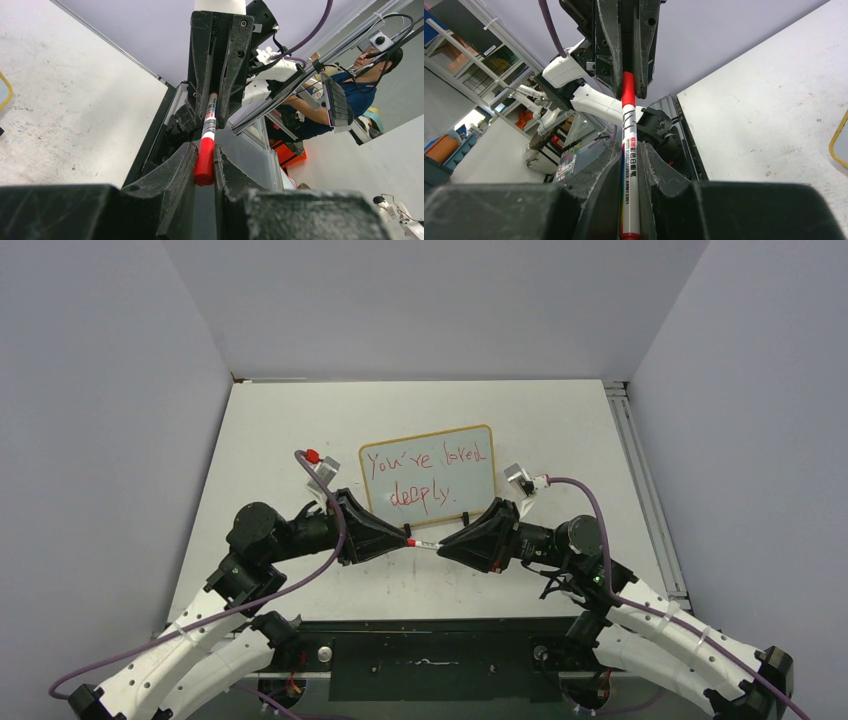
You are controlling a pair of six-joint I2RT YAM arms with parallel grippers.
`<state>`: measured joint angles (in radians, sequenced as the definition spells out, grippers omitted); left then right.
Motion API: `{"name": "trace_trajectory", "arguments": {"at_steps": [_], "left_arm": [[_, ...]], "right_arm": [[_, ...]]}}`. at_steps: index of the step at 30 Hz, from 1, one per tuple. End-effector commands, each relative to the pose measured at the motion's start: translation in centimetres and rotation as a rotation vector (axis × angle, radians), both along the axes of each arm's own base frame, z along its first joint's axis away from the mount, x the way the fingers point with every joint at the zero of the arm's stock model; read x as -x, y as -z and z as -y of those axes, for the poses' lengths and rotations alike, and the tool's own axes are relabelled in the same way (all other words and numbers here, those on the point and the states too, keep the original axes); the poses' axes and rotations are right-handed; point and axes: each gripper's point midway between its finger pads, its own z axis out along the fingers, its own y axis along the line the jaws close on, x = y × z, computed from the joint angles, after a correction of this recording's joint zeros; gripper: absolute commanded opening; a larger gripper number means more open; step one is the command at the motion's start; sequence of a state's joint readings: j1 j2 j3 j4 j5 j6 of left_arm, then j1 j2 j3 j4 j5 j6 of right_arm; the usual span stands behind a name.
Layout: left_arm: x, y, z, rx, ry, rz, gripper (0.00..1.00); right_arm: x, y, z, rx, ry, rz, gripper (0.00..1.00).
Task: Write a sentence on the whiteboard
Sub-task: Adjust the pen cap from the whiteboard marker.
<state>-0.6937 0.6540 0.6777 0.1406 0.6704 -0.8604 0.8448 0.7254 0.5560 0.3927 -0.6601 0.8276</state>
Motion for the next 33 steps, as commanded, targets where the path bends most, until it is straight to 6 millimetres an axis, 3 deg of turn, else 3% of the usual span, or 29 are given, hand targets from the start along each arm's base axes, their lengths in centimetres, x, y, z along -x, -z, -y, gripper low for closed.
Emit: {"name": "trace_trajectory", "arguments": {"at_steps": [1,22,26,27,31,33], "left_arm": [[1.7,-0.4,0.6,0.021,0.085,0.038,0.0],[2.7,1.0,2.5,-0.024,0.125,0.04,0.0],[1.6,1.2,2.0,-0.061,0.053,0.055,0.0],[1.2,1.1,1.7,-0.076,0.025,0.063,0.08],[-1.4,1.5,-0.3,-0.163,-0.11,0.079,0.65],[-2.7,1.6,-1.5,-0.202,-0.177,0.102,0.76]], "right_arm": [[-1.1,-0.9,-0.5,-0.035,0.036,0.032,0.05],[-1.4,-1.2,-0.7,-0.047,0.045,0.041,0.05],[-2.5,-0.2,-0.4,0.001,0.112,0.019,0.05],[-3.0,0.5,-0.2,0.031,0.149,0.006,0.05],[-4.8,3.0,1.3,0.149,0.287,-0.02,0.05],[-5.3,4.8,2.0,0.217,0.332,-0.04,0.05]]}}
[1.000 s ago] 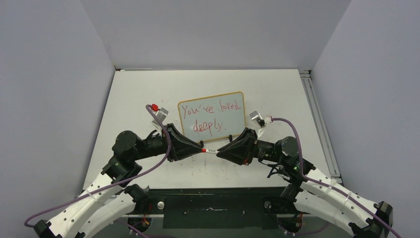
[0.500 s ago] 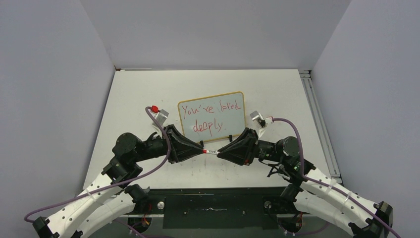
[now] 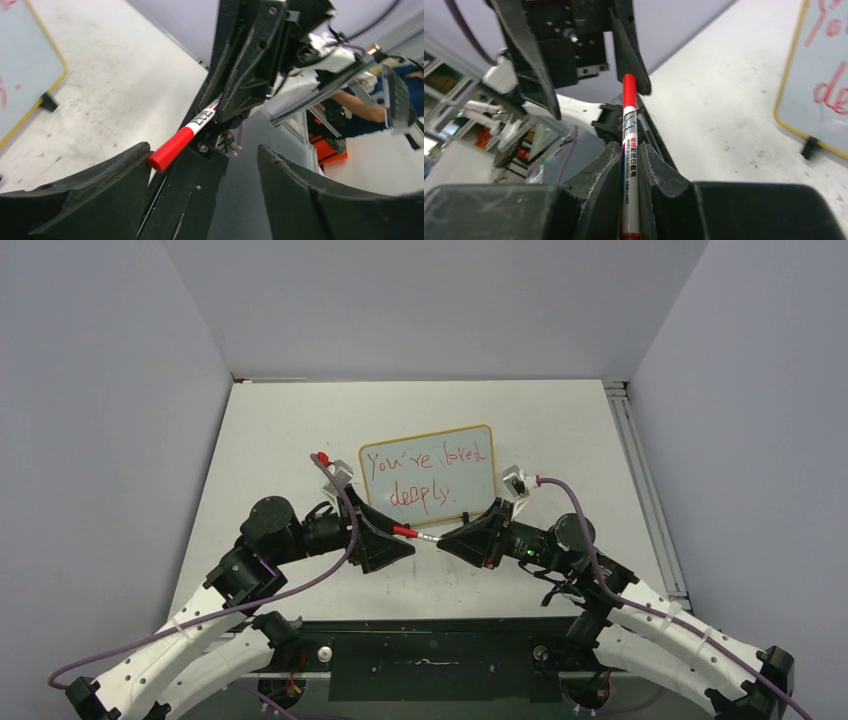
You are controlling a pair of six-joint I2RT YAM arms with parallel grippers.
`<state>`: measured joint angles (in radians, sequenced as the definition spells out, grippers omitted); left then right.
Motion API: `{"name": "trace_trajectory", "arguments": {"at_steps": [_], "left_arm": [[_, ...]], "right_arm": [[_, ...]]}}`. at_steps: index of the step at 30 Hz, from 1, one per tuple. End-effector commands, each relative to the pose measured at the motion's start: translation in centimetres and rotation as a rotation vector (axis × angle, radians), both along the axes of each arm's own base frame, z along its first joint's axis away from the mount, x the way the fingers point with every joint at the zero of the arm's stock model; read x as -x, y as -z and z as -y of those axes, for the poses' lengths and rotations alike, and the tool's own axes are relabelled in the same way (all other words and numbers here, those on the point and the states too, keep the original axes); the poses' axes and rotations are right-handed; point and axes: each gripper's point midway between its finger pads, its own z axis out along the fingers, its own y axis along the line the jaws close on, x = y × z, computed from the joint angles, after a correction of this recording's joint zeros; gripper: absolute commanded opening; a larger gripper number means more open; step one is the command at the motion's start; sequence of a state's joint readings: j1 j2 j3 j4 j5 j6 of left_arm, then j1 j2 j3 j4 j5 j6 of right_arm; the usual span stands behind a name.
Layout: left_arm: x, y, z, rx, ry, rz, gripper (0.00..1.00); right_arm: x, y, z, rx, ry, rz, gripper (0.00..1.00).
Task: Write a sentence on the whiteboard
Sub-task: Adjust the pen cap from the whiteboard marker, then put down the whiteboard marker at the center of the board.
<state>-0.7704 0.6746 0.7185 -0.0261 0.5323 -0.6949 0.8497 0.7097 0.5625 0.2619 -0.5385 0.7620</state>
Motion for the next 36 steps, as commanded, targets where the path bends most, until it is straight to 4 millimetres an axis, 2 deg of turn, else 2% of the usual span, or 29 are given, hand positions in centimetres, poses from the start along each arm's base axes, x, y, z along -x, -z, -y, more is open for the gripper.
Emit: {"name": "trace_trajectory", "arguments": {"at_steps": [1,4,7,10,15,18,20,24,28,32,36], "left_arm": [[-2.5,-0.7,-2.8,-0.098,-0.144,0.079,0.8],[-4.9,0.0,-5.5,-0.172,-0.297,0.12,0.92],[-6.8,0.5,-8.0,-0.24,-0.425,0.162,0.95],[-8.9,2.0,-10.9,-0.327,-0.586,0.168,0.95],[-11.5,5.9,-15.6,-0.49,-0.848,0.143,0.96],[-11.9,8.4,-16.9,-0.544,-0.912,0.116,0.96],[-12.0,9.2,-17.3,-0.565,-0.925,0.097,0.97],[-12.3,9.3,-17.9,-0.581,-0.953,0.086,0.97],[-12.5,9.5,-18.2,-0.588,-0.961,0.072,0.97],[-12.5,9.8,-18.3,-0.593,-0.961,0.063,0.96],[-12.7,10.2,-18.6,-0.604,-0.97,0.044,0.96]], "right_arm": [[-3.5,3.7,2.0,0.171,0.231,-0.031,0.05],[-3.8,7.9,3.1,0.306,0.274,-0.098,0.05],[-3.8,11.8,3.6,0.409,0.288,-0.152,0.05],[-3.5,15.1,3.8,0.486,0.274,-0.199,0.05],[-2.7,19.2,3.2,0.558,0.208,-0.273,0.05],[-2.6,21.0,3.1,0.6,0.197,-0.311,0.06],[-2.6,22.1,3.3,0.633,0.199,-0.327,0.08],[-3.1,24.4,4.3,0.725,0.247,-0.366,0.18],[-3.5,25.9,5.3,0.796,0.3,-0.394,0.34],[-4.5,26.1,6.4,0.831,0.377,-0.38,0.57],[-5.6,25.1,7.1,0.843,0.445,-0.348,0.76]]}}
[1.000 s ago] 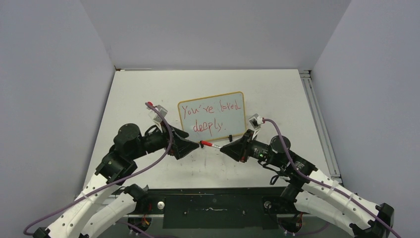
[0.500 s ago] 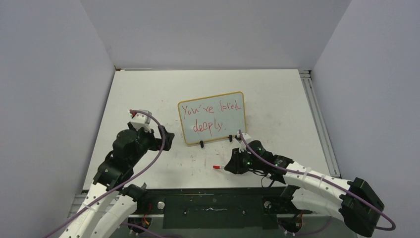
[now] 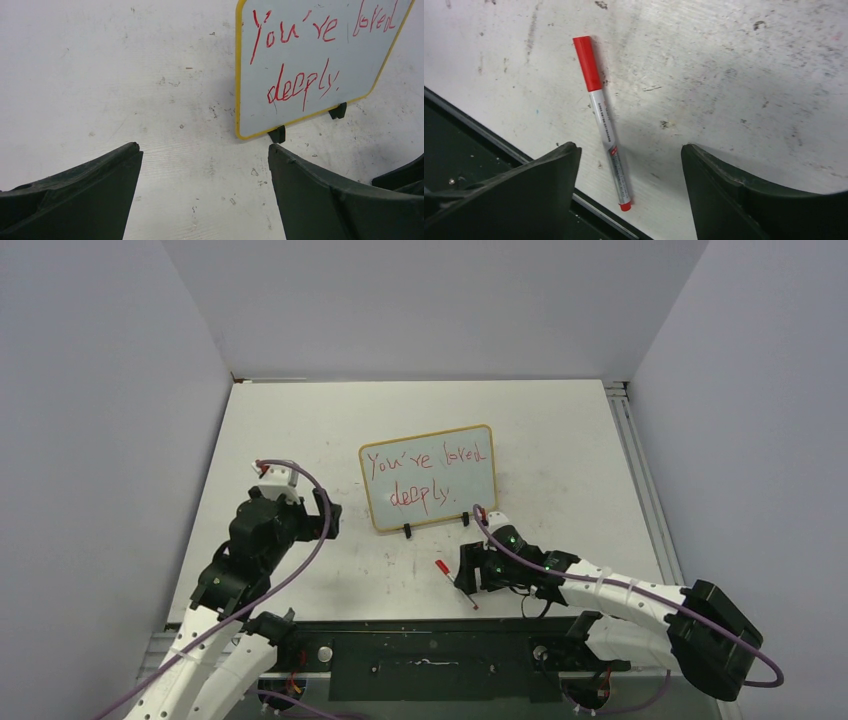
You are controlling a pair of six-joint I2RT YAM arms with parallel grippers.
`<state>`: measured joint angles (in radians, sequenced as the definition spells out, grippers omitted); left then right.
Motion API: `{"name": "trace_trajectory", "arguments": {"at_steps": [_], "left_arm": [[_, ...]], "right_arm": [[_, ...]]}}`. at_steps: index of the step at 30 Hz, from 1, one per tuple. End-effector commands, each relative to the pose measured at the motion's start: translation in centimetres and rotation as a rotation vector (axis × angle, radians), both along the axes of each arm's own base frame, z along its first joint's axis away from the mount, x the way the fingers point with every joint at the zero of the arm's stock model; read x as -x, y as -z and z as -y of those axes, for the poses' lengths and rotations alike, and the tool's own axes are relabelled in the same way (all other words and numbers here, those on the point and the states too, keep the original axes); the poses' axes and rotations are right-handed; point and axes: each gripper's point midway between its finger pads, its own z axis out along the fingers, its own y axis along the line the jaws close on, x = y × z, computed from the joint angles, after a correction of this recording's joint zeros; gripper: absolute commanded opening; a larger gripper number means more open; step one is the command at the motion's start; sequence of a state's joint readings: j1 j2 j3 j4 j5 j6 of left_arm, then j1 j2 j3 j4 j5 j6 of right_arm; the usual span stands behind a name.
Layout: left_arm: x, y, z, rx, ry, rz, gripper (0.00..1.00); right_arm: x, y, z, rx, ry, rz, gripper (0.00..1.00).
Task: Write a sentence on the whiteboard
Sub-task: Put down the whiteboard marker at the center of the board, then reset both arms
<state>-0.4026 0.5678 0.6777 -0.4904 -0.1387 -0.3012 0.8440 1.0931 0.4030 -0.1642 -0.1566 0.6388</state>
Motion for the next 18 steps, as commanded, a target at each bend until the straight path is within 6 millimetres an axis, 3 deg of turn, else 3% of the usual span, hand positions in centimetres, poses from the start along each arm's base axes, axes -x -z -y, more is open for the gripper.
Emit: {"name": "trace_trajectory", "arguments": {"at_steps": [1,4,6,10,13,16,18], "left_arm": [[-0.7,-0.6,-0.9,-0.009,-0.039,0.012,0.96],[-1.2,-0.2,-2.1,-0.011,-0.106,-0.008,0.96],[-1.3,-0.2,-3.0,-0.017,-0.148,-0.013,0.96],[-1.4,-0.9,-5.1,-0.052,-0.254,0.016,0.96],[-1.2,-1.9,-6.6,-0.045,-0.341,0.047,0.96],[-0.9,-3.1,-7.6,-0.012,-0.415,0.072,0.96],[-0.8,-3.5,-8.0,-0.006,-0.443,0.08,0.96]], "right_arm": [[-3.0,-2.7,0.6,0.025,0.088,0.126,0.82],[-4.3,-4.1,1.6,0.058,0.148,0.189,0.99],[-5.4,-5.5,2.4,0.077,0.193,0.235,0.9],[-7.8,-7.3,5.8,0.127,0.302,0.283,0.9],[-9.7,-8.8,9.4,0.147,0.426,0.305,0.9],[-11.4,-11.9,12.8,0.123,0.576,0.386,0.9],[-12.1,-15.2,15.0,0.12,0.674,0.49,0.9]]}}
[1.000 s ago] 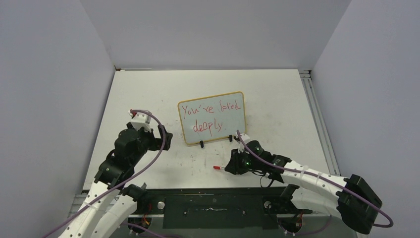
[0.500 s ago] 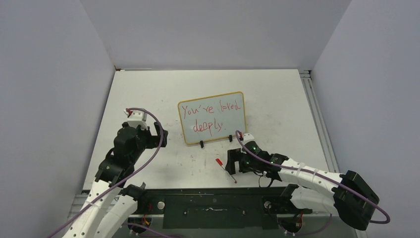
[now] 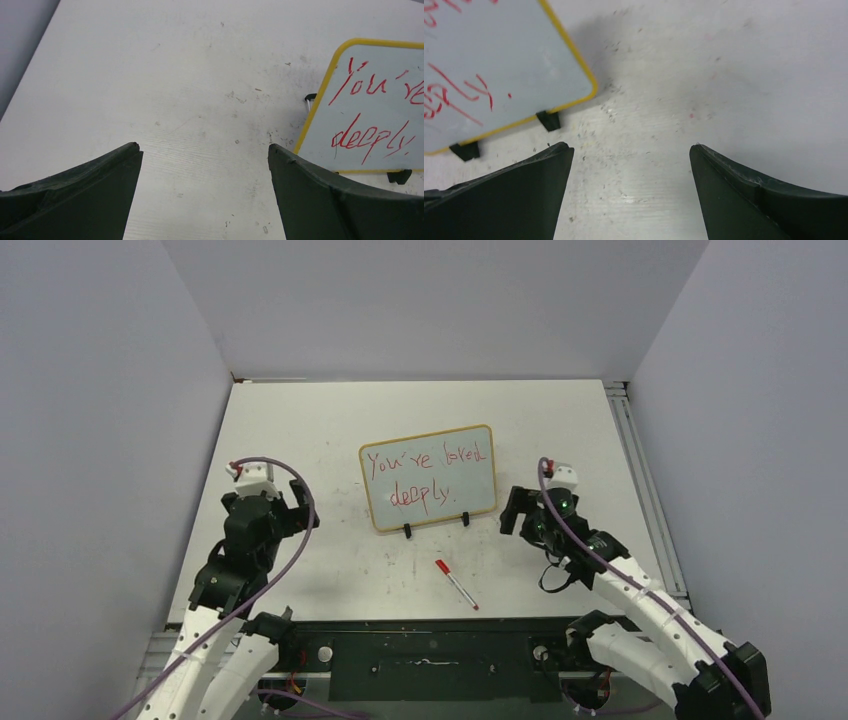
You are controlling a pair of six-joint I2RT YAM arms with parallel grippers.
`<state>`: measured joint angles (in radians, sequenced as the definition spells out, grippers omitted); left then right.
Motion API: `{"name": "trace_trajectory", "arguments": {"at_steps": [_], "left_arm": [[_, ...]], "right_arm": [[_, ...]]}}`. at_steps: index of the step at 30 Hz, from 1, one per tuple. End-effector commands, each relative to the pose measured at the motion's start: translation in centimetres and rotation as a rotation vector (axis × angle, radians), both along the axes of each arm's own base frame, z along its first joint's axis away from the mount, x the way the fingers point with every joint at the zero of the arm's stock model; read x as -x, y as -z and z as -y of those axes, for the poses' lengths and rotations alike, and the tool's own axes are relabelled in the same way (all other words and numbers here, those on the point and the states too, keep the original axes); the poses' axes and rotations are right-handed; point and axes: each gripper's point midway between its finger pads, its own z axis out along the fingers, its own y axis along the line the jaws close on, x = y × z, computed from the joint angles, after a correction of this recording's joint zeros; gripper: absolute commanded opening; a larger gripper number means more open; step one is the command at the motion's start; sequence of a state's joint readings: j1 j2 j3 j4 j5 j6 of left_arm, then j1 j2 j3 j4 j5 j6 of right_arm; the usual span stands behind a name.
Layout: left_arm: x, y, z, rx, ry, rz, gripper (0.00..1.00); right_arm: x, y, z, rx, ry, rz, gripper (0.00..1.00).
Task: Write a sentence on the whiteboard
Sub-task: Reset both arms
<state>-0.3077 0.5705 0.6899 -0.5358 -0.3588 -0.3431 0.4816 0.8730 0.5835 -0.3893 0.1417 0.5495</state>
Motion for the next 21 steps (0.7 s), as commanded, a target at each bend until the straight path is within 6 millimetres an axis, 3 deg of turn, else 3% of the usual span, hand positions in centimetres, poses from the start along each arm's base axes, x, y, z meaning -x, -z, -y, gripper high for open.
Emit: {"name": "trace_trajectory", "arguments": {"at_steps": [1,4,7,21], "left_arm": [[0.1,-3.9,-2.2,0.034,-0.141,0.103,0.96],[0.4,-4.3,-2.3,0.043,-0.148,0.123,0.96],[0.7,-4.8,-2.2,0.057,-0.138,0.152,0.96],[0.9,-5.3,-2.1,0.057,-0.117,0.178,0.96]], "right_arm": [[-1.7,-7.8,4.7,0.042,0.185,0.243,0.9],[-1.4,-11.7,6.9,0.075,0.255,0.38,0.9],[-0.9,-13.3,7.8,0.08,0.281,0.444,0.9],[-1.0,-13.1,7.9,0.091,0.289,0.435,0.9]]}}
